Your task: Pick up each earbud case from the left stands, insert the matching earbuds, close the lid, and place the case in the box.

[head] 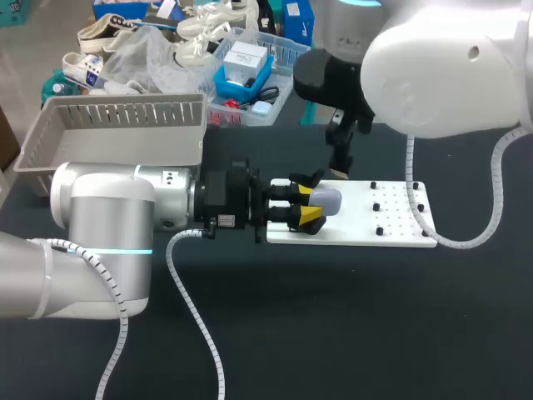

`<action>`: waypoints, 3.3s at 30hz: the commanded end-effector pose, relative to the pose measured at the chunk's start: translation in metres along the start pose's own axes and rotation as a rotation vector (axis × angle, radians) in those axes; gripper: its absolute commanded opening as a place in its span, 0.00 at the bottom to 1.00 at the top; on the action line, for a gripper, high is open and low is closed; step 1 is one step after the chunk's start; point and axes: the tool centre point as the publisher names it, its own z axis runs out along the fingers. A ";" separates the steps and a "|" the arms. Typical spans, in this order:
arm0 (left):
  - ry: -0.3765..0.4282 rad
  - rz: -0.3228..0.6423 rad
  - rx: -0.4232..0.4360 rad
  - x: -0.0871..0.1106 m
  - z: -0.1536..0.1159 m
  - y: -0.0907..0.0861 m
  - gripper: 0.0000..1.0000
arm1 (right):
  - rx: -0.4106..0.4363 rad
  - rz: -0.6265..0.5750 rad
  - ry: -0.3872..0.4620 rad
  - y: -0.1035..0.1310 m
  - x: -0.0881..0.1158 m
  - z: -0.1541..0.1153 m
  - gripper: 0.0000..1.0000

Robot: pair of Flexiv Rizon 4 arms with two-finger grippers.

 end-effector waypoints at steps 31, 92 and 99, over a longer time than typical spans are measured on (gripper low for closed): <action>0.211 -0.064 -0.527 0.001 -0.198 0.121 0.00 | -0.045 0.252 -0.050 -0.016 0.005 0.008 1.00; 0.058 -0.113 -0.520 -0.027 -0.171 0.114 1.00 | -0.045 0.252 -0.050 -0.016 0.005 0.008 1.00; 0.054 -0.124 -0.469 -0.028 -0.164 0.106 1.00 | -0.045 0.252 -0.050 -0.016 0.005 0.008 1.00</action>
